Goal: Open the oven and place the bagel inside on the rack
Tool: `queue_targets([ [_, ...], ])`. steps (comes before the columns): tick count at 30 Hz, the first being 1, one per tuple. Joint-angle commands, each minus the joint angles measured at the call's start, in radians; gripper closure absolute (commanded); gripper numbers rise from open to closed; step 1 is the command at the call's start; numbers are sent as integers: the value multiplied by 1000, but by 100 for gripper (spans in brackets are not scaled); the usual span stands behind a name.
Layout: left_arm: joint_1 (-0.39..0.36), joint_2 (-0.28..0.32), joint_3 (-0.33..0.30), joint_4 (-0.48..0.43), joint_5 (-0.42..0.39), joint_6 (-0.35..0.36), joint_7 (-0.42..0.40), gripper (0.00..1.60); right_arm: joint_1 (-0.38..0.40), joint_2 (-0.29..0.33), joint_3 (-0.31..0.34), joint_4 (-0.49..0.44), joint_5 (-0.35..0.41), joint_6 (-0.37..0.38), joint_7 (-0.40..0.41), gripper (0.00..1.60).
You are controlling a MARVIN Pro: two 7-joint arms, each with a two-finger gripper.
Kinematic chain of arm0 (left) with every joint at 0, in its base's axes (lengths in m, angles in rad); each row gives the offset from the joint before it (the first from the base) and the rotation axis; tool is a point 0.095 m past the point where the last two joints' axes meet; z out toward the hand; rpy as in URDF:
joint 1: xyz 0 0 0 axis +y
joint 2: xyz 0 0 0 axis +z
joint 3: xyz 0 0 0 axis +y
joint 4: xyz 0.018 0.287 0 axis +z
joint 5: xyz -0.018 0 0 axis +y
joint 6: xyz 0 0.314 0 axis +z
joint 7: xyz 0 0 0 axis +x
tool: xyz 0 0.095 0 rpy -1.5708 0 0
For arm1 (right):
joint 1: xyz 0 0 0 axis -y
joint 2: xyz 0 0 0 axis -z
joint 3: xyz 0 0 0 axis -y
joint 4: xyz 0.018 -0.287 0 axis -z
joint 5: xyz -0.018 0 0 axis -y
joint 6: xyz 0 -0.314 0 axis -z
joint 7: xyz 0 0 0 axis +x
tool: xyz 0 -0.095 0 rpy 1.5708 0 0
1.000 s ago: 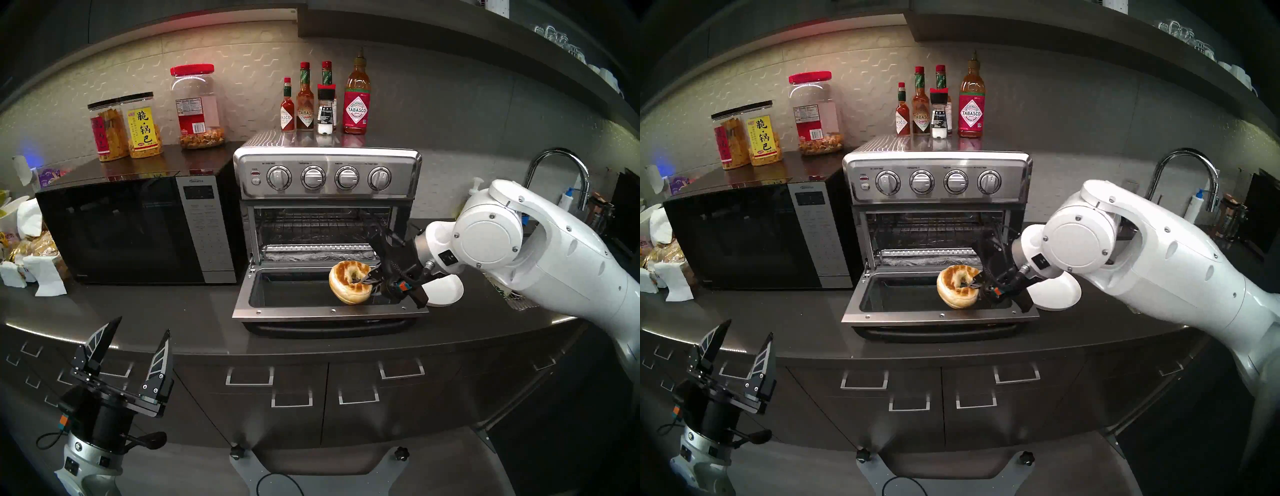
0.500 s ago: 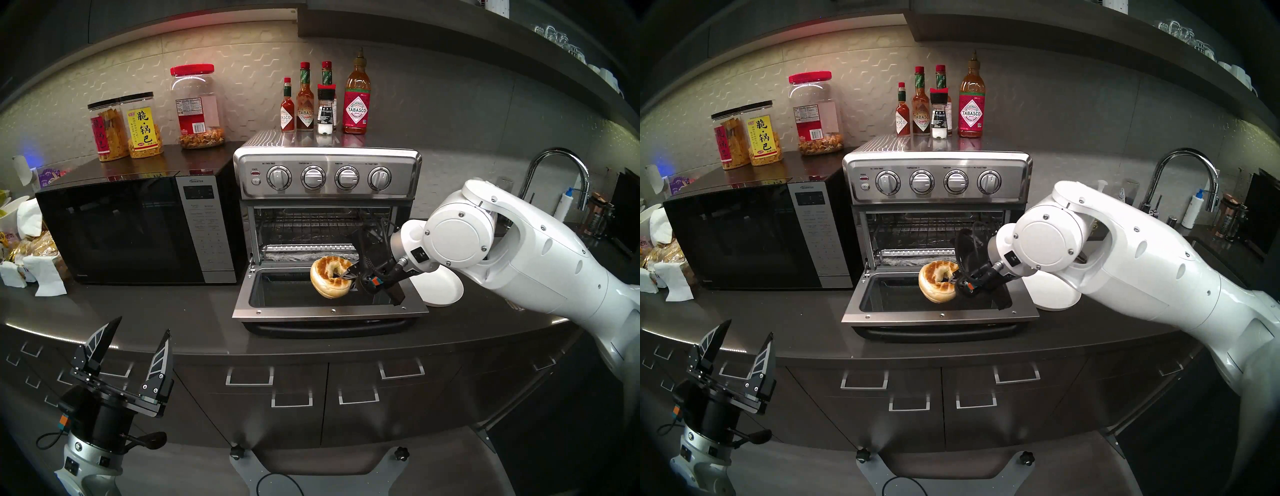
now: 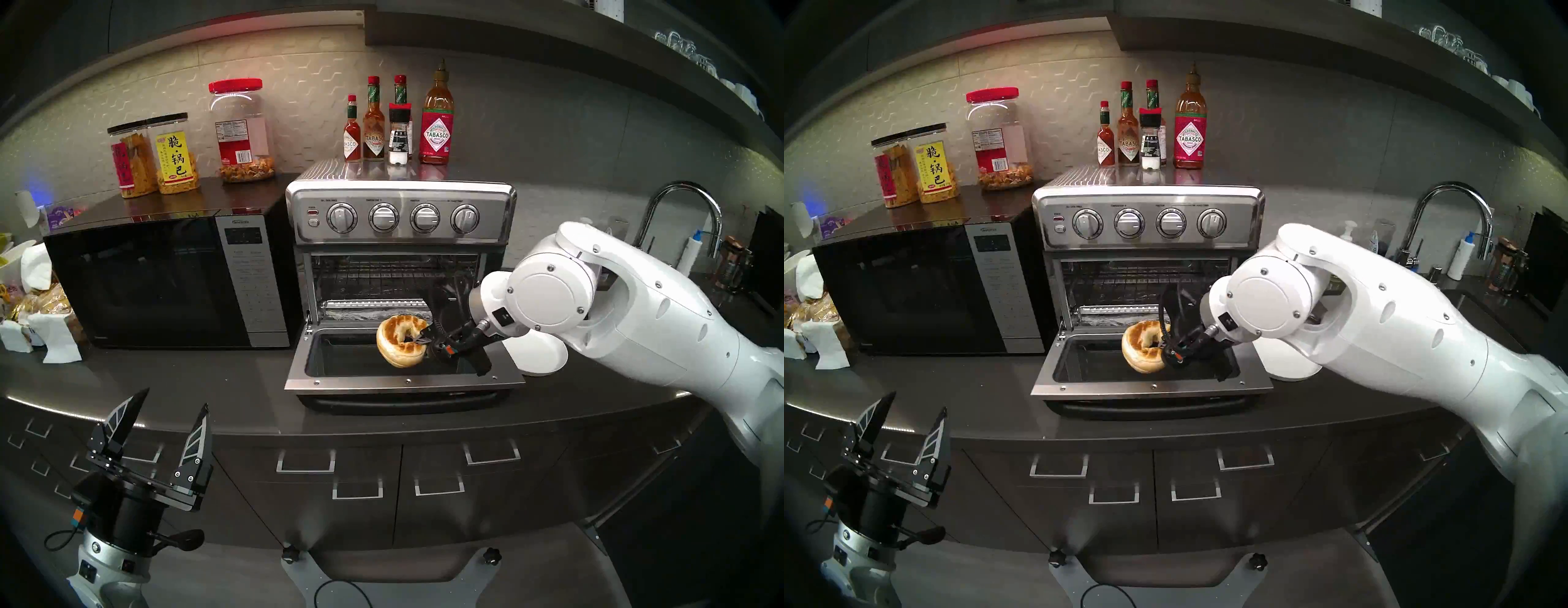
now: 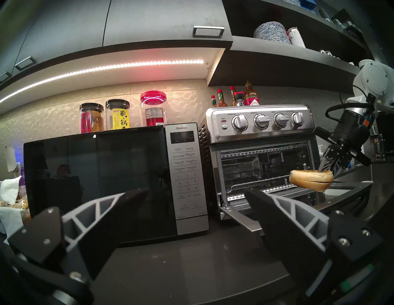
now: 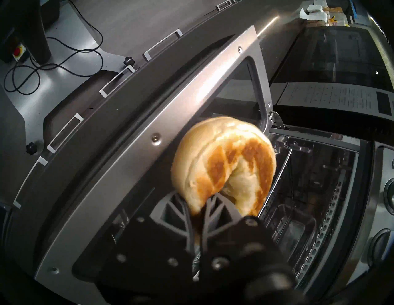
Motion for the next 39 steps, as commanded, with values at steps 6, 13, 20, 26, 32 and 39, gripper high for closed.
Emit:
queue_targets([
  [6, 1, 1, -2, -20, -1, 0, -1, 0, 75, -112, 7, 17, -56, 90, 53, 160],
  [13, 1, 1, -2, -20, -1, 0, -1, 0, 67, -185, -19, 58, -107, 142, 51, 160],
  [20, 1, 0, -2, -20, -1, 0, -1, 0, 52, -240, -31, 87, -132, 194, 25, 160],
  [26, 1, 0, -2, -21, -1, 0, 0, 0, 39, -260, -32, 92, -150, 240, 3, 160],
  [32, 1, 0, -2, -21, -1, 1, 0, 0, 21, -278, -45, 94, -166, 272, -13, 160],
  [39, 1, 0, -2, -21, 0, 1, 0, 0, 9, -297, -46, 113, -178, 296, -34, 160],
])
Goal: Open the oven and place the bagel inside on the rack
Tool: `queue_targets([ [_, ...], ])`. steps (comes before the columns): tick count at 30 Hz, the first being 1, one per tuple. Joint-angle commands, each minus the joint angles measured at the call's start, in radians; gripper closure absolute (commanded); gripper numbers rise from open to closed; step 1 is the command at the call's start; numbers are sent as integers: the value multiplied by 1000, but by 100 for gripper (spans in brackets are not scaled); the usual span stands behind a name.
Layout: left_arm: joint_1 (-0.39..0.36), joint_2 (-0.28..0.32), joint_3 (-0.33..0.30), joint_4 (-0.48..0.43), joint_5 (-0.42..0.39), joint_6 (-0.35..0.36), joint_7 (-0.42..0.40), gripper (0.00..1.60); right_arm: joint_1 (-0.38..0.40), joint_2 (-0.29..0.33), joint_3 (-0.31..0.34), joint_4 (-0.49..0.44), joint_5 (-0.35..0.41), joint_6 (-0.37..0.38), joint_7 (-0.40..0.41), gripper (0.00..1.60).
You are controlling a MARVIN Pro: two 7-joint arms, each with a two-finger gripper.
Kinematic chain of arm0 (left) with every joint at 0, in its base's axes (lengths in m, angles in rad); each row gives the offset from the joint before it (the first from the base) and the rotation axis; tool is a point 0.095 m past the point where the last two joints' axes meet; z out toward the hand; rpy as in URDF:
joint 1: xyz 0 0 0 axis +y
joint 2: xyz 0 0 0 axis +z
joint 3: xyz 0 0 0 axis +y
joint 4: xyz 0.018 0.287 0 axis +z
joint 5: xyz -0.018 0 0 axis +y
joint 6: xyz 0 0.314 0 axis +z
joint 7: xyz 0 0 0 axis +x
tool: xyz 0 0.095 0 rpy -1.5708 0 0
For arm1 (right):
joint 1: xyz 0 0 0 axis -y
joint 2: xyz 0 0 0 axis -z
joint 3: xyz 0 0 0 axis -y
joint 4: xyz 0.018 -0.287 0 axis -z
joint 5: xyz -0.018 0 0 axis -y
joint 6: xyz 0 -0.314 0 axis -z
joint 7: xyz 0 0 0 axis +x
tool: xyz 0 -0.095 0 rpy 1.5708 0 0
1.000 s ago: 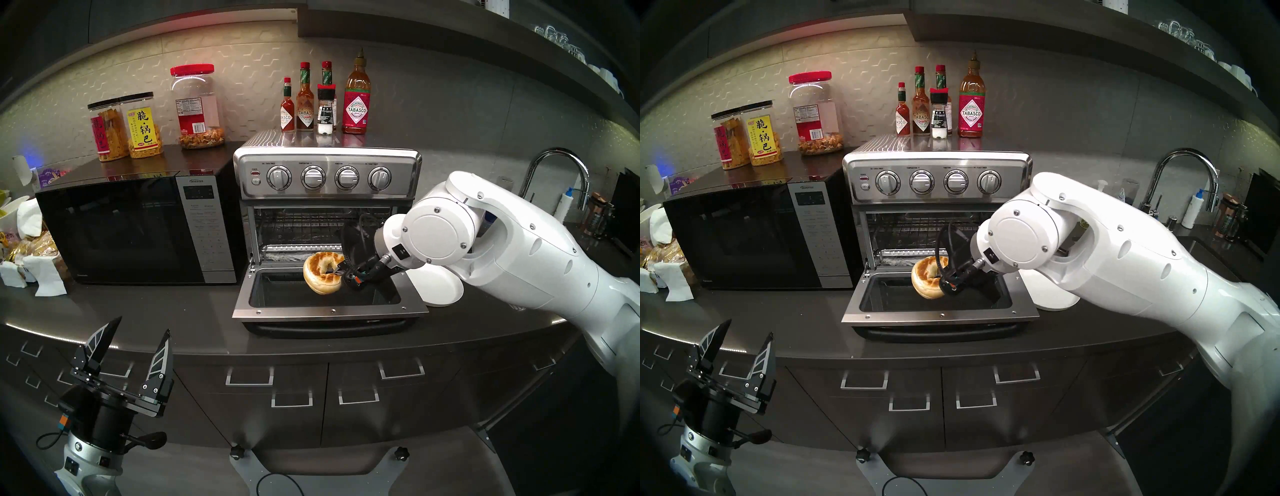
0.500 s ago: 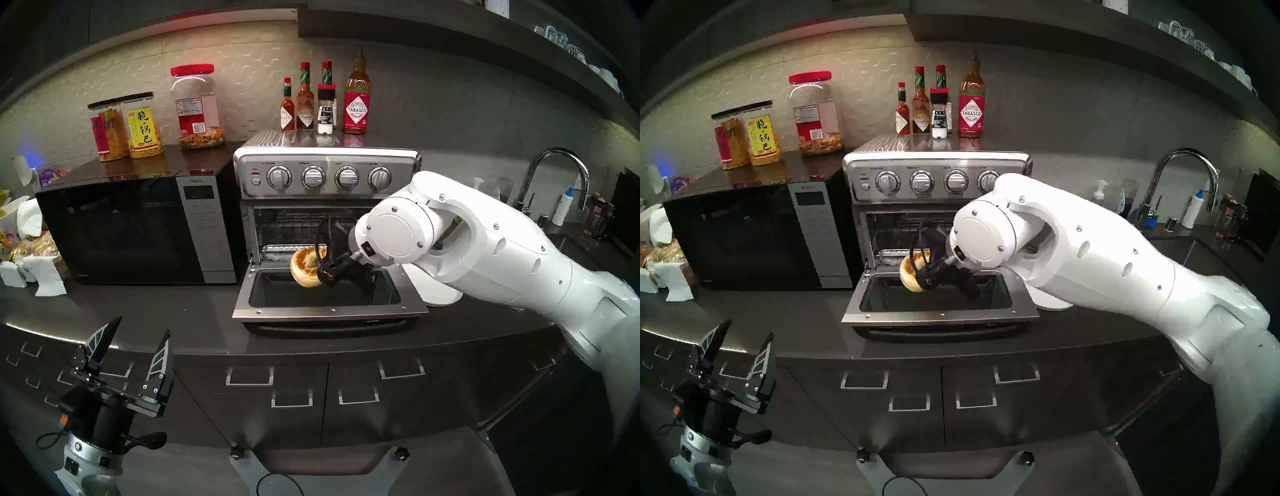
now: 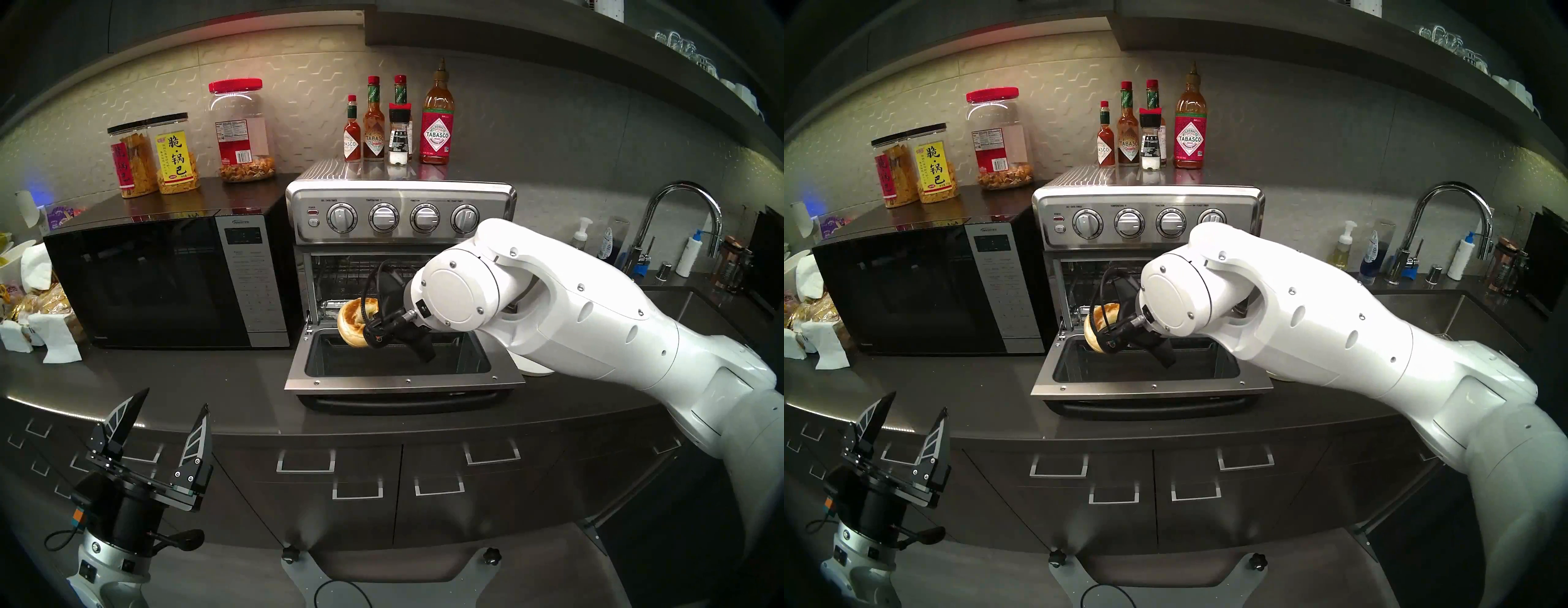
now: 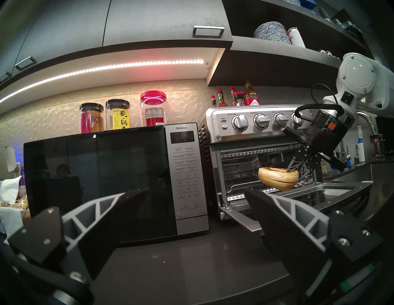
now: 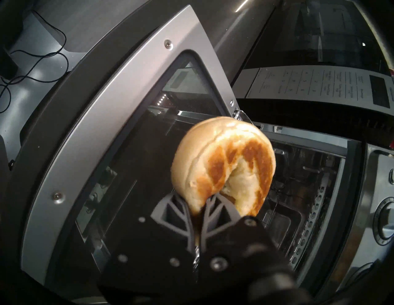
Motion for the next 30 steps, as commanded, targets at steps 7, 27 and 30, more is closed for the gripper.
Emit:
queue_targets([
  [7, 1, 0, -2, -21, -1, 0, 0, 0, 9, -47, 17, 36, -21, 35, -32, 160],
  [27, 1, 0, -2, -21, -1, 0, 0, 0, 6, -92, 34, 131, -32, 33, -82, 160],
  [30, 1, 0, -2, -21, -1, 0, 0, 0, 6, -97, 33, 144, -39, 38, -89, 160],
])
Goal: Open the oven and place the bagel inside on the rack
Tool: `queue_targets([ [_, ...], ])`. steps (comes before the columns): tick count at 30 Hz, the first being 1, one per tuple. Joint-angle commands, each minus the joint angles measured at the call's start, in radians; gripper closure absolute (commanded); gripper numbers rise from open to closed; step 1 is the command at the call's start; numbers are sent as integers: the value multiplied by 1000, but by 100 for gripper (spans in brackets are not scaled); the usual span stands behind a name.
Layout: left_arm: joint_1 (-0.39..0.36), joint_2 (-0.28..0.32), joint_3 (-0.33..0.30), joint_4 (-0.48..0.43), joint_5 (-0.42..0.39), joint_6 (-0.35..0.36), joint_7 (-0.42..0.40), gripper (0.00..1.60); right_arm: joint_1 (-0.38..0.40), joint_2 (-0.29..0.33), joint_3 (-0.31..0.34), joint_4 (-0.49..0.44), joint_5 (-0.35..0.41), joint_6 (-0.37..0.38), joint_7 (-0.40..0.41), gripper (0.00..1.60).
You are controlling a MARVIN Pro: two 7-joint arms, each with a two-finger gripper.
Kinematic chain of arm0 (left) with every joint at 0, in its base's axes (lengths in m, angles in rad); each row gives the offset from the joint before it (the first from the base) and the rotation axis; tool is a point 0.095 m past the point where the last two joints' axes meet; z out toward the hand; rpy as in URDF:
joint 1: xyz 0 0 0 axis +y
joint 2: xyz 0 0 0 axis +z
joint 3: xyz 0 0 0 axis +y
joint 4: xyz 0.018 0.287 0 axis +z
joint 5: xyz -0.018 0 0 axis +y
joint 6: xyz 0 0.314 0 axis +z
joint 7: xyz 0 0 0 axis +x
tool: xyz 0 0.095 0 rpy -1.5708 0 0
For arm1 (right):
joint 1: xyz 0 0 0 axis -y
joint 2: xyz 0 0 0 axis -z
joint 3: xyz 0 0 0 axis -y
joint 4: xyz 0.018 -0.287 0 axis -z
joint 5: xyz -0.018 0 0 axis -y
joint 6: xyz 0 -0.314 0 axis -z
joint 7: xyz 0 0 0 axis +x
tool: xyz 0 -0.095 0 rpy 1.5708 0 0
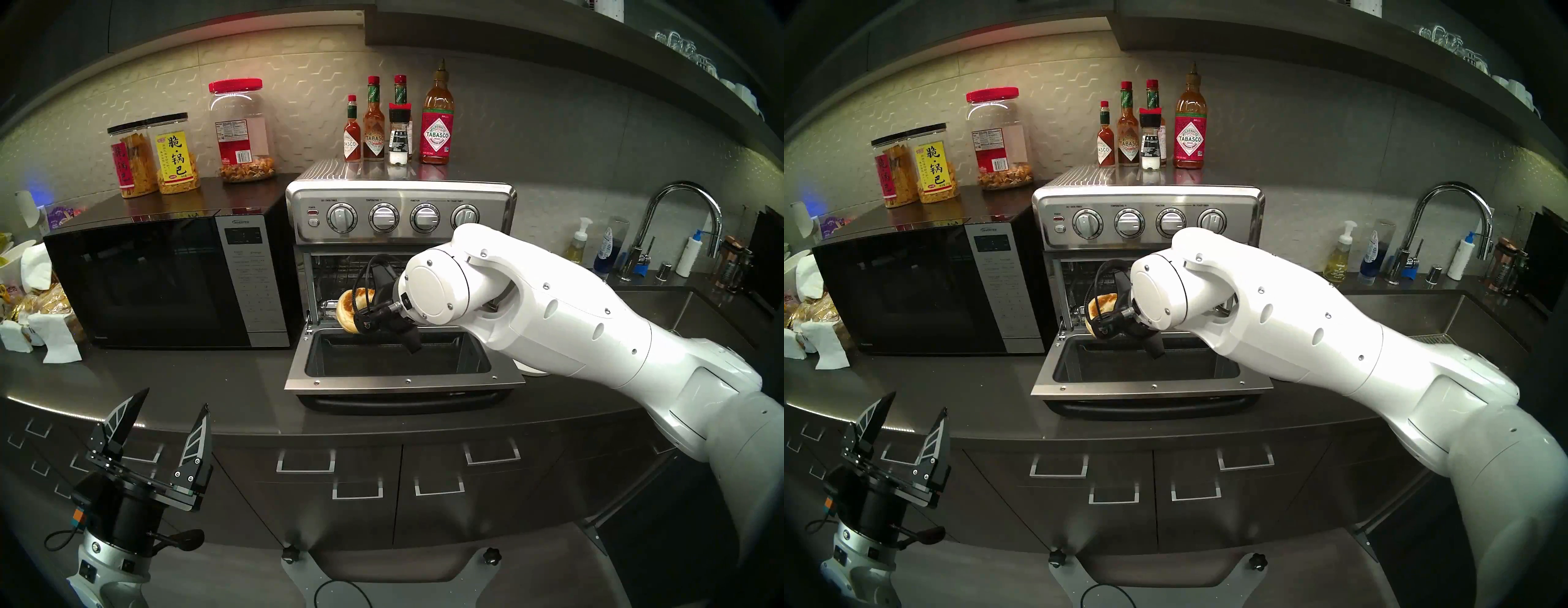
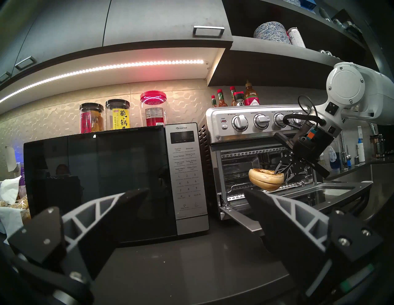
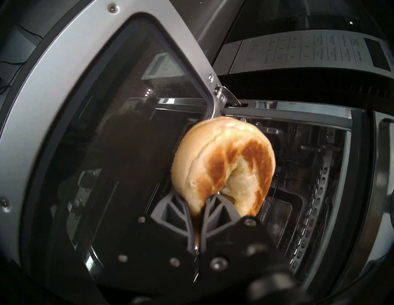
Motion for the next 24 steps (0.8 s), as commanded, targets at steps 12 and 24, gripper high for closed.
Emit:
queue_targets([
  [12, 1, 1, -2, -21, -1, 0, 0, 0, 20, -16, 35, 30, -8, -12, -42, 160],
  [24, 1, 1, -2, -21, -1, 0, 0, 0, 29, -13, 65, 73, -12, -28, -53, 160],
])
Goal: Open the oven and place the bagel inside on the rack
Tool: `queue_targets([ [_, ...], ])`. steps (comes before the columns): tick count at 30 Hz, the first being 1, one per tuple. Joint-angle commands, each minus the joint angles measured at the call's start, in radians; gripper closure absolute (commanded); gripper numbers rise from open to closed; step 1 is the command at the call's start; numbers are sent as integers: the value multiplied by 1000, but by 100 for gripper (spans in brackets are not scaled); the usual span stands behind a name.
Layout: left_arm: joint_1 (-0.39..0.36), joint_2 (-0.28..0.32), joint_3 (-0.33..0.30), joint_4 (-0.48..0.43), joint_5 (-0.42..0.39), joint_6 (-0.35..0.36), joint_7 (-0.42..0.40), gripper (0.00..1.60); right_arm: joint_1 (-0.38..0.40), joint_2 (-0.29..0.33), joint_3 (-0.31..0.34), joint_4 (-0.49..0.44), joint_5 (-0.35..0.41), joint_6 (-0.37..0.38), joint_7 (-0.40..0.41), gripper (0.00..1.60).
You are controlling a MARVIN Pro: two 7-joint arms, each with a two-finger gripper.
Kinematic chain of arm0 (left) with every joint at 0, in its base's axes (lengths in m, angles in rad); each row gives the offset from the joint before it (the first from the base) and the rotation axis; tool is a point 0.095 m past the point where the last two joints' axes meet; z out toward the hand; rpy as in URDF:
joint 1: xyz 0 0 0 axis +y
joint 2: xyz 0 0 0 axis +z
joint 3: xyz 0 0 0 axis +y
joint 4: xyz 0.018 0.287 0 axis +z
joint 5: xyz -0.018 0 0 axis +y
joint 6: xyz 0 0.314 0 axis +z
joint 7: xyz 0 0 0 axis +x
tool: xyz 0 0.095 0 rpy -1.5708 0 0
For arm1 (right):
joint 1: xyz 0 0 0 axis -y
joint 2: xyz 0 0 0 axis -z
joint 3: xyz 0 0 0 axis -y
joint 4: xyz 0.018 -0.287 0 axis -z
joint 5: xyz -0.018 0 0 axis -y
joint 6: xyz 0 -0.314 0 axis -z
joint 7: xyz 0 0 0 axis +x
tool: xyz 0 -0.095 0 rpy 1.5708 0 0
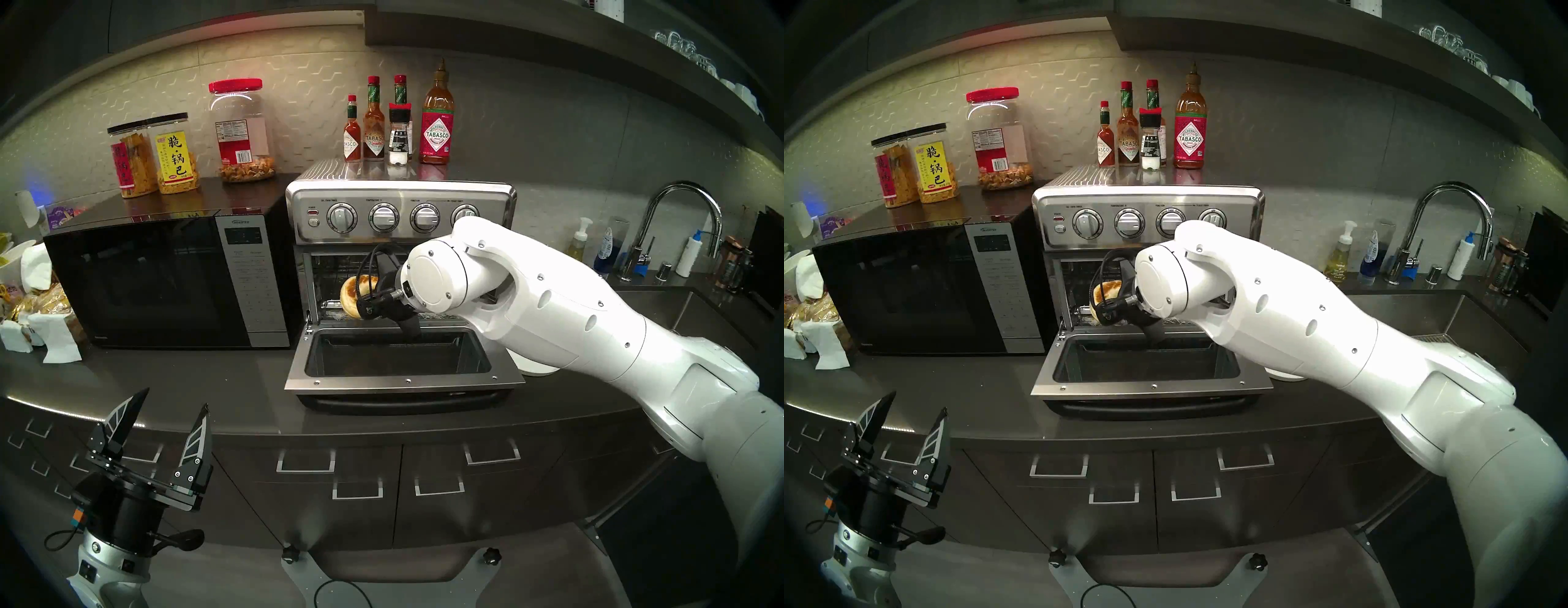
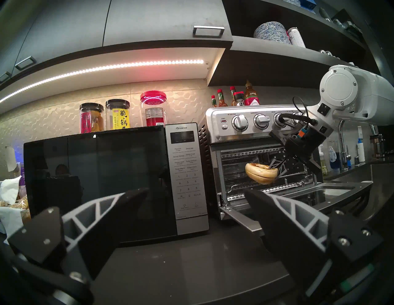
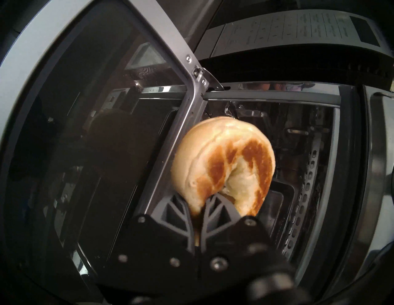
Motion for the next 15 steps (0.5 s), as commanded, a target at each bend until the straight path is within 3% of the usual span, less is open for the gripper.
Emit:
queue_targets([
  [1, 1, 1, -2, -21, -1, 0, 0, 0, 26, -1, 34, 13, -1, 1, -18, 160],
  [15, 1, 1, -2, -21, -1, 0, 0, 0, 15, -60, 30, 105, -27, 5, -63, 160],
])
